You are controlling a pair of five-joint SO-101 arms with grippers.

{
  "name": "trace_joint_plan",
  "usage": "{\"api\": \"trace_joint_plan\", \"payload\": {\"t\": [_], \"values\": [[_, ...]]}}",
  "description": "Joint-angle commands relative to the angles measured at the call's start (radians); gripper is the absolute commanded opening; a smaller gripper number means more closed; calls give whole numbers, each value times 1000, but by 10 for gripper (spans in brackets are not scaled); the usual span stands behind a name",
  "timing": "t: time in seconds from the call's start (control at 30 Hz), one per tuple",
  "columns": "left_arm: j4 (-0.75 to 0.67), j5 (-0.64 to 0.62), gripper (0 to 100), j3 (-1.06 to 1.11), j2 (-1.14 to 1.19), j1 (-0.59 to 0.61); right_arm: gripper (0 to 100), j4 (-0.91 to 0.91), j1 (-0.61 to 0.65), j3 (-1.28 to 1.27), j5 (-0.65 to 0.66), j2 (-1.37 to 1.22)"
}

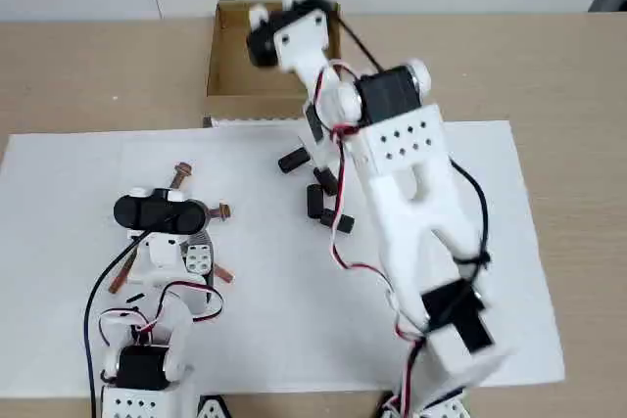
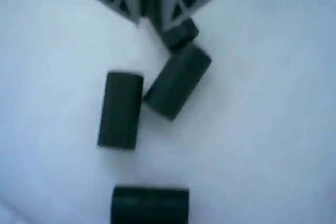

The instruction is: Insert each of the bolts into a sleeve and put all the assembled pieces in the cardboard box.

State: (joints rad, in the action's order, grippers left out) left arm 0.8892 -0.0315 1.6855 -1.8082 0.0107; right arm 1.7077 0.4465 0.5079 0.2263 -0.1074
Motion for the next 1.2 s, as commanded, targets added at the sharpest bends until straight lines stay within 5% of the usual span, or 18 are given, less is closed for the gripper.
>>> {"api": "trace_joint_plan", "payload": {"t": [0.0,0.23,0.5,1.17], "values": [[3,5,6,-7,-6,2,8,7,-2,-190,34,151],[3,5,6,-7,-6,2,16,-8,-7,-396,213,157],[3,5,6,-7,-6,2,173,-157,-7,-494,365,71],[5,5,6,-7,-6,2,171,-361,-1,-517,474,-240]]}}
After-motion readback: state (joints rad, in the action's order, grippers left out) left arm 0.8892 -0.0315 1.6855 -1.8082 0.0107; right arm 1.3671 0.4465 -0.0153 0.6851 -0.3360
